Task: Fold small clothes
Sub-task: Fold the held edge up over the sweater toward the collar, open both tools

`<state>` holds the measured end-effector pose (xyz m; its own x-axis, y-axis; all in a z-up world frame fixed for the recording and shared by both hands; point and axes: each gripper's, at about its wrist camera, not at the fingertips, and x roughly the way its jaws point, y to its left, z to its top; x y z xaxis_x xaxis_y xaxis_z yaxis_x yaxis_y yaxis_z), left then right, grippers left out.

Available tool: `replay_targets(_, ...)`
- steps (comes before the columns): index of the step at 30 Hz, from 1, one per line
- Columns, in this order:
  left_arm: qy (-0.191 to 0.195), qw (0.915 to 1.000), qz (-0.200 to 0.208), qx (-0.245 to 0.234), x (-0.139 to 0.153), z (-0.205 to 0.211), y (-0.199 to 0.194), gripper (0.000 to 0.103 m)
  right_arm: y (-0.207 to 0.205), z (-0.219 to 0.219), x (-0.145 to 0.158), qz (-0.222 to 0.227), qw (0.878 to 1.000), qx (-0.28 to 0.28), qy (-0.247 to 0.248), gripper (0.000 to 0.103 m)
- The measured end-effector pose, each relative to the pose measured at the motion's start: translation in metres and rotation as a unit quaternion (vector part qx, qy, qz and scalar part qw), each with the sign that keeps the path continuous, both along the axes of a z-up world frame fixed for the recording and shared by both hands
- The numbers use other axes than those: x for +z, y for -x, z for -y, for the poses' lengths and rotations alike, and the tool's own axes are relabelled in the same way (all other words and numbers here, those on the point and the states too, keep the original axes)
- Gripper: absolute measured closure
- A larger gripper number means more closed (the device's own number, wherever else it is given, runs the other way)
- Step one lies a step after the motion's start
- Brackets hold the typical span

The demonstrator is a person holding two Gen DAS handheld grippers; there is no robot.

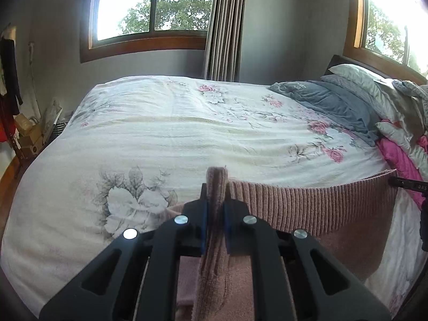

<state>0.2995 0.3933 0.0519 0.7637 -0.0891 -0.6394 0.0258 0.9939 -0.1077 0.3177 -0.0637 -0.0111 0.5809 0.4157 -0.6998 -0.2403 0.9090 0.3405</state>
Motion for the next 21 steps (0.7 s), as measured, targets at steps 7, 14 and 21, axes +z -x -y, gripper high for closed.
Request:
replay_targets(7,-0.018,0.9972,-0.071,0.017,-0.073,-0.010,-0.051,0.095,-0.055,-0.015,-0.059,-0.056,0.998,-0.014,0.025,0.095)
replay_targets(14,-0.001,0.9911,-0.125,0.045,-0.108,-0.031,-0.063,0.084,-0.072,-0.016,-0.100,-0.094,0.994,-0.038,0.032,0.095)
replay_targets(21,0.041,0.9868,-0.128,0.090,-0.097,-0.068,-0.042,0.068,-0.054,-0.007,-0.104,-0.102,0.992,-0.046,0.051,0.077)
